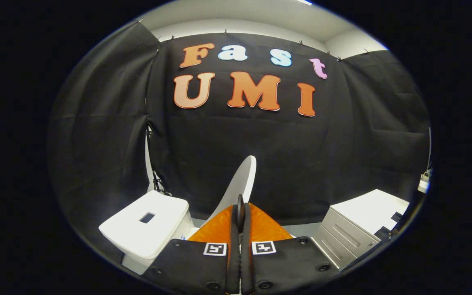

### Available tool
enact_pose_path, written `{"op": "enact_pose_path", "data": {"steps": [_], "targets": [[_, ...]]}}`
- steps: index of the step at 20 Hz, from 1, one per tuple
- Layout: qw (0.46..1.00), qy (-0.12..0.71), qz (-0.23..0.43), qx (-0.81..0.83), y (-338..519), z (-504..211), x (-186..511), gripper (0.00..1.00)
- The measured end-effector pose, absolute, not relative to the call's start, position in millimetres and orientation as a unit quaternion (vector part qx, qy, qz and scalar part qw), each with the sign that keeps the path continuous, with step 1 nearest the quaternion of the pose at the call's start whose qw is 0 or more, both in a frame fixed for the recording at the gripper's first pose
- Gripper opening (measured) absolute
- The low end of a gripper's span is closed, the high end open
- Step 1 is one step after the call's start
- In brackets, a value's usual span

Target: Open the toilet lid.

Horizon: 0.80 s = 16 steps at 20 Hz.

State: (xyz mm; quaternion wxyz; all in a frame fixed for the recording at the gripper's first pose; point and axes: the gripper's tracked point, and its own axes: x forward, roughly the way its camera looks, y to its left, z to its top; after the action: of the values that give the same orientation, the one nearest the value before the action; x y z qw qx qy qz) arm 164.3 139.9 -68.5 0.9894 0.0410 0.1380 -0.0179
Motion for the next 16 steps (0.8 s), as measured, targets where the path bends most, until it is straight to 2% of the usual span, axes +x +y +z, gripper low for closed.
{"op": "enact_pose_path", "data": {"steps": [7,12,16], "targets": [[0.992,0.121,0.034,0.025,216.9,-44.7,170.4,0.09],[0.992,0.113,0.015,0.045,246.4,-38.1,171.4,0.09],[0.994,0.102,0.031,0.033,284.7,-33.6,170.8,0.09]]}}
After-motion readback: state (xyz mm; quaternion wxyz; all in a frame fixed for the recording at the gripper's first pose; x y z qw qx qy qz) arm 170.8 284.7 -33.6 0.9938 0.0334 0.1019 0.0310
